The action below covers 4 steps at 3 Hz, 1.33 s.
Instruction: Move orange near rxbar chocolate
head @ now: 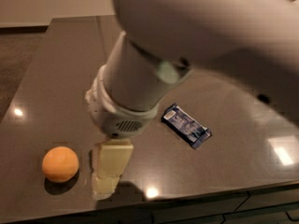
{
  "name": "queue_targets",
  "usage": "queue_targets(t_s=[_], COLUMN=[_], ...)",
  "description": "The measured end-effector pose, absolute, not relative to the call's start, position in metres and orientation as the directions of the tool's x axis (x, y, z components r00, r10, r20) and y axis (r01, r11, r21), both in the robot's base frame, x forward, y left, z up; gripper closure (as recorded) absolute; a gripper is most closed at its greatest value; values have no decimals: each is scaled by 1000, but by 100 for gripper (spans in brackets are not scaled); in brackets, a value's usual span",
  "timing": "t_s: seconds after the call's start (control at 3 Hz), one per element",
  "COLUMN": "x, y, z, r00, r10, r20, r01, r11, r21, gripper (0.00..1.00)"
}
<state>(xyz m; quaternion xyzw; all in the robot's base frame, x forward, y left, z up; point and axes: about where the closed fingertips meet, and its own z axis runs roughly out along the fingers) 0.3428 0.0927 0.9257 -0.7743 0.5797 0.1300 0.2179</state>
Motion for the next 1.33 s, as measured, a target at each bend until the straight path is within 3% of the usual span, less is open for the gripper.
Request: queue_targets(t_s=[1.33], x=[339], y=[161], z=[853], r00=[316], r10=[-853], r20=[-416], r01=[-948], r11=[-300], r21=[-106], gripper=[0])
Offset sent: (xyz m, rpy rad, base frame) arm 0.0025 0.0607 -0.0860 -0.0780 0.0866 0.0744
